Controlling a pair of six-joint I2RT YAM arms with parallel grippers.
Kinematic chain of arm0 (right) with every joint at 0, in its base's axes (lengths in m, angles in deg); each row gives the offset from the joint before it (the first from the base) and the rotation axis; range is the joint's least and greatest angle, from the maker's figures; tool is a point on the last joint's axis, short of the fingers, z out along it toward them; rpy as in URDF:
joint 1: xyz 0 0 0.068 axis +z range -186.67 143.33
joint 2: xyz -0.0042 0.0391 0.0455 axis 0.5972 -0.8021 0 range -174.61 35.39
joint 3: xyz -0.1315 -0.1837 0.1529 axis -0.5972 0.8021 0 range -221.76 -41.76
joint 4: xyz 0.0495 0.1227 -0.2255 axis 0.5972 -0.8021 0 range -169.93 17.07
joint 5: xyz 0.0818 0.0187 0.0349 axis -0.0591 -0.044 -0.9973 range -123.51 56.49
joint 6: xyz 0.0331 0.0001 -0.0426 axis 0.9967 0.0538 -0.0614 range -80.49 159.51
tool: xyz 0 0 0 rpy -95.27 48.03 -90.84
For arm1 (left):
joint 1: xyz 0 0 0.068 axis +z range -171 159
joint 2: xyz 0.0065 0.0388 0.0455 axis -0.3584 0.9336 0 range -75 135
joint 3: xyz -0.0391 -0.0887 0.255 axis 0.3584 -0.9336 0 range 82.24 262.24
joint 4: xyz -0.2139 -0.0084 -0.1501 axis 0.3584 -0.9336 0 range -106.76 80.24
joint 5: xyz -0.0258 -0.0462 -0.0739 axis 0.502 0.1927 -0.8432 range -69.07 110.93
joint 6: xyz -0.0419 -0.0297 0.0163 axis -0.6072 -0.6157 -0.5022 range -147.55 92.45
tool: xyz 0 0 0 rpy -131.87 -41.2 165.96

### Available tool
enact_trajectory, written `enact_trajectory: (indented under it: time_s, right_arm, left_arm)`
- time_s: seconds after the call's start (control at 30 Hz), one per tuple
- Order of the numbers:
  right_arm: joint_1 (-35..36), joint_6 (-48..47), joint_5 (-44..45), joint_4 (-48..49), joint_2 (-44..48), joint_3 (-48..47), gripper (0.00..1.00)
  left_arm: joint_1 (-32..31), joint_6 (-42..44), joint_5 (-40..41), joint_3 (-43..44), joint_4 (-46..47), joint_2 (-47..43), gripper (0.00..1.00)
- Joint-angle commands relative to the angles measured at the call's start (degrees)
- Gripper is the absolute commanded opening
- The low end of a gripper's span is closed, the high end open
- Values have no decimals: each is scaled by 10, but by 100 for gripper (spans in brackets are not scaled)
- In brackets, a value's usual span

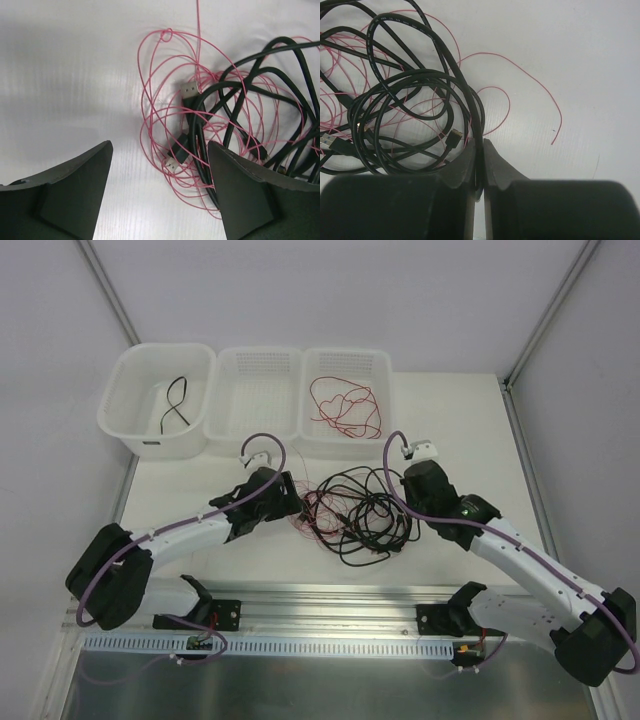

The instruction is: Untangle the cables

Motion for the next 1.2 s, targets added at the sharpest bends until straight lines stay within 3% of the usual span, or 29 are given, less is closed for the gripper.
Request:
enact_trajectory:
  time_s: [0.0, 0.23, 0.4, 0.5, 0.6, 0.67, 0.93, 1.17]
  right_arm:
    - [-3, 13, -24, 0, 8, 11, 10]
    - [-3, 13, -38, 2, 15, 14, 11]
    - [-3, 12, -49, 6, 12, 19, 22]
    - [-2, 11, -64, 5, 12, 18, 31]
    - [-1, 6, -82, 3, 17, 7, 39]
    - [2, 0, -104, 3, 25, -7, 47]
    - [47, -9, -149, 13, 25, -90, 69]
    - [51, 13, -169, 50, 37, -122, 76]
  left_arm:
    - [11, -6, 14, 39, -2, 25, 77]
    - [14, 11, -24, 80, -2, 113, 60]
    - [14, -5, -29, 78, -2, 151, 44]
    - [13, -8, -33, 77, -2, 167, 31]
    - [11, -5, -31, 73, -2, 171, 8]
    - [11, 1, -27, 71, -2, 159, 0]
    - [-15, 80, 0, 99, -23, 20, 0]
    - [-51, 200, -10, 275, -96, -45, 0]
